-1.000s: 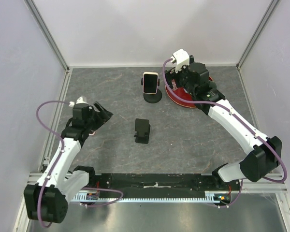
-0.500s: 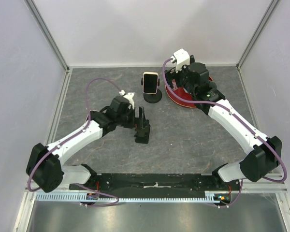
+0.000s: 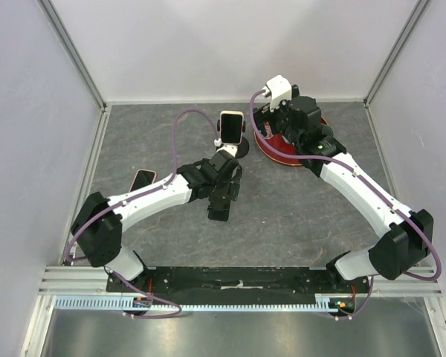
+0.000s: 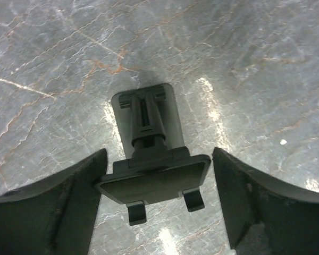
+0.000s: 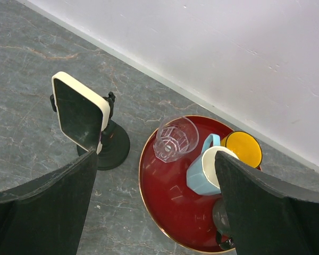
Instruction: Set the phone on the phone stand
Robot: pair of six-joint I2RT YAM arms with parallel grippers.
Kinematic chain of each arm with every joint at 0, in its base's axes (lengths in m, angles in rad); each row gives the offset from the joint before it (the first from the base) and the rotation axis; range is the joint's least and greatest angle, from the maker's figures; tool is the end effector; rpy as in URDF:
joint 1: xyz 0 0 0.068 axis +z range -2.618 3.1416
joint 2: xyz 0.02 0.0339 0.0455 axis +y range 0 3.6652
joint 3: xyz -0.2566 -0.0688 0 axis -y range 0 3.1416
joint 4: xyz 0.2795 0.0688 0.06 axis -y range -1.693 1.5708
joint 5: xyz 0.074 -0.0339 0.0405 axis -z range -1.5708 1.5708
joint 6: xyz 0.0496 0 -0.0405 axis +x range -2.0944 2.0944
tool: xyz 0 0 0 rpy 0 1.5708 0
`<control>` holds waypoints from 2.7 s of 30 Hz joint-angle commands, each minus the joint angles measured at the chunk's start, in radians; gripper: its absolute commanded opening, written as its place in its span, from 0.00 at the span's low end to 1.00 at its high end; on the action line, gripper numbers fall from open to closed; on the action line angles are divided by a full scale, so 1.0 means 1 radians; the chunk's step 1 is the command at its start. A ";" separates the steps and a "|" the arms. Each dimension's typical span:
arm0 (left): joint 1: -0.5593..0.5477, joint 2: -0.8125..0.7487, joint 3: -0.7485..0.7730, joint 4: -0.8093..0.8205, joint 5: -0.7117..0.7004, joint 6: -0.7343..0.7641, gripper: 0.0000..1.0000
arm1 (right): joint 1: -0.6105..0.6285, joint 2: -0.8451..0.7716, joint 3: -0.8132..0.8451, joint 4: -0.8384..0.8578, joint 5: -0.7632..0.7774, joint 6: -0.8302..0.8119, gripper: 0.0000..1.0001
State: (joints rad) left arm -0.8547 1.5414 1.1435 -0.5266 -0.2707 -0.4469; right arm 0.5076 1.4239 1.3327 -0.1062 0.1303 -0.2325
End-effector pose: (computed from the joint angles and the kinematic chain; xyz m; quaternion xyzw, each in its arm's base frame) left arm 0.2507 -0.2679 0.2198 0.1483 0.9288 -0.0888 0.3278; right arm 0.3414 0.1825 0.3775 -0.2406 0.7344 0.0369 0.6336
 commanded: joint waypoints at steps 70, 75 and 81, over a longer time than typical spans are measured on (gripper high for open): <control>0.569 0.116 0.400 -0.090 0.109 0.309 1.00 | -0.149 -0.039 -0.047 0.063 -0.060 0.079 0.98; 0.574 -0.067 0.055 -0.067 0.018 0.369 1.00 | -0.153 -0.039 -0.047 0.063 -0.086 0.081 0.98; 0.589 -0.060 -0.064 -0.087 0.062 0.303 1.00 | -0.153 -0.054 -0.056 0.063 -0.120 0.081 0.98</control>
State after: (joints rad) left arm -0.2810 1.4502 1.1275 -0.6086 -0.1890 -0.1390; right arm 0.3584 1.4147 1.2900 -0.0826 0.0444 -0.1532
